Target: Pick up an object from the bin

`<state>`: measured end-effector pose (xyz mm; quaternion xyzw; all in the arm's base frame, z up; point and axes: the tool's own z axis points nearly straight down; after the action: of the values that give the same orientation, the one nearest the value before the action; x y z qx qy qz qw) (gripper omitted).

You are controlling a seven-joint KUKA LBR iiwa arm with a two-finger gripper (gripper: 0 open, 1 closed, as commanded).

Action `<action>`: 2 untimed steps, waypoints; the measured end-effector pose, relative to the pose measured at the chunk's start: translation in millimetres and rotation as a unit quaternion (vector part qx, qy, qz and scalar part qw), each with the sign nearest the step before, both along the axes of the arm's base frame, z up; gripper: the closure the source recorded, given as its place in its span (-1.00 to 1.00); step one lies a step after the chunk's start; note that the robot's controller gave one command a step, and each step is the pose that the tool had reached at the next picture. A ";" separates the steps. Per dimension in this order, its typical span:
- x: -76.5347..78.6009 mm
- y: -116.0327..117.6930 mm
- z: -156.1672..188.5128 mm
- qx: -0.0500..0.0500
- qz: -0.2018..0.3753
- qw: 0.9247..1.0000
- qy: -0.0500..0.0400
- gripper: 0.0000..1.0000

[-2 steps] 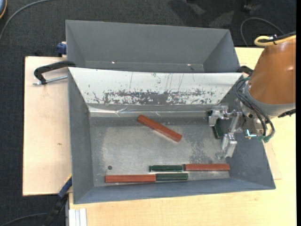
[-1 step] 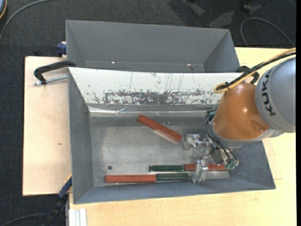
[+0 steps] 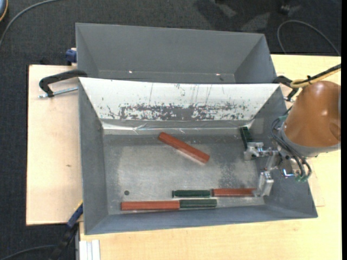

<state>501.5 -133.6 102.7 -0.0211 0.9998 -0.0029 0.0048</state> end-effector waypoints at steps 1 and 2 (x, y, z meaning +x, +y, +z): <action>0.1 41.2 2.4 0.004 -0.061 0.998 0.004 -1.00; -1.9 73.9 -33.2 0.004 -0.114 0.993 0.006 -1.00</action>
Offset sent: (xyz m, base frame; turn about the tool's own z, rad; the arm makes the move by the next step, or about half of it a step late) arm -0.0012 0.0392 0.0016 0.1250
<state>499.6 -59.7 69.6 0.0932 0.9956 0.0011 -0.0015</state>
